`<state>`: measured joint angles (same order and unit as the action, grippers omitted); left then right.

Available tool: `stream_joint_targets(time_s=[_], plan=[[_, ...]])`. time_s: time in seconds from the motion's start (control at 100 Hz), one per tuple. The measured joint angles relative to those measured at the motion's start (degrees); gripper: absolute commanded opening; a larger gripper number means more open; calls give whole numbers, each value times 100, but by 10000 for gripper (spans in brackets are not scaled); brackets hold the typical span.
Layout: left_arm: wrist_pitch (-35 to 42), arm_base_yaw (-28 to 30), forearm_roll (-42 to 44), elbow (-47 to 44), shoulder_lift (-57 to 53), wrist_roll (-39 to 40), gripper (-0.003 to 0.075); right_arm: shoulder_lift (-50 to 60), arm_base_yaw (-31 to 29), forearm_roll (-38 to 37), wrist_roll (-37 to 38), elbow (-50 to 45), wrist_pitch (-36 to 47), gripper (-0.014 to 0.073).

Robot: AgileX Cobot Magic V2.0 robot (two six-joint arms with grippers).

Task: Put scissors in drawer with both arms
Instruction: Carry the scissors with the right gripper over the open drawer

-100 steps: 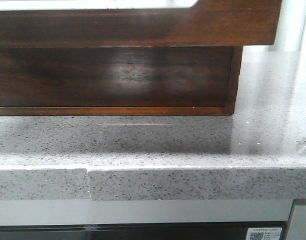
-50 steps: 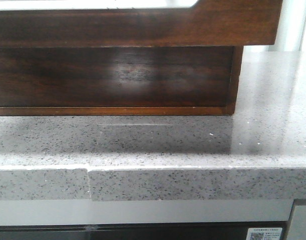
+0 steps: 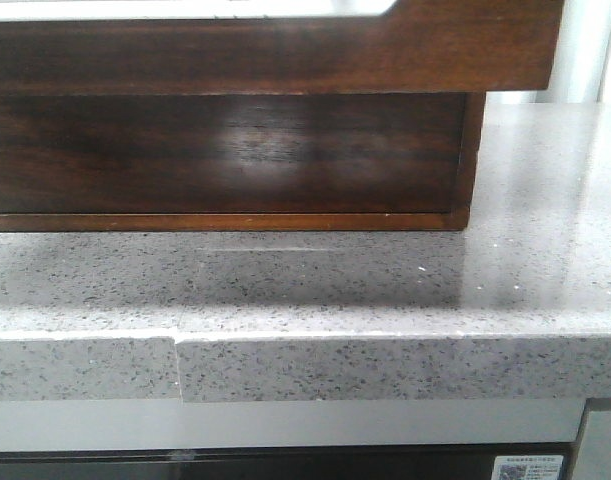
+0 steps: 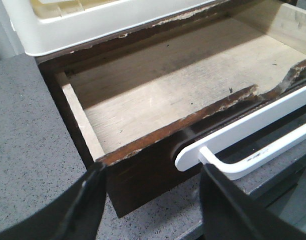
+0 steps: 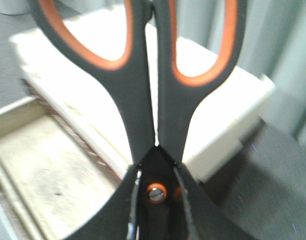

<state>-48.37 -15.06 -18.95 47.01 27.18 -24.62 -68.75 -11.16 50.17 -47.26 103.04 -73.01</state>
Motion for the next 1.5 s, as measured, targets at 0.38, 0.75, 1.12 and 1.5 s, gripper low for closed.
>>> stream_joint_targets(time_s=[0.38,0.75,1.12,1.5], plan=[[0,0,0,0,0,0,388,32,2228,-660,-639,36,-22,-31],[0,0,0,0,0,0,388,-1069,4638,-3464,-99,36,116,-31],[0,0,0,0,0,0,388,-2178,5365,-5678,785,36,153,-31],[0,0,0,0,0,0,388,-2428,5403,-6272,816,36,64,-31]])
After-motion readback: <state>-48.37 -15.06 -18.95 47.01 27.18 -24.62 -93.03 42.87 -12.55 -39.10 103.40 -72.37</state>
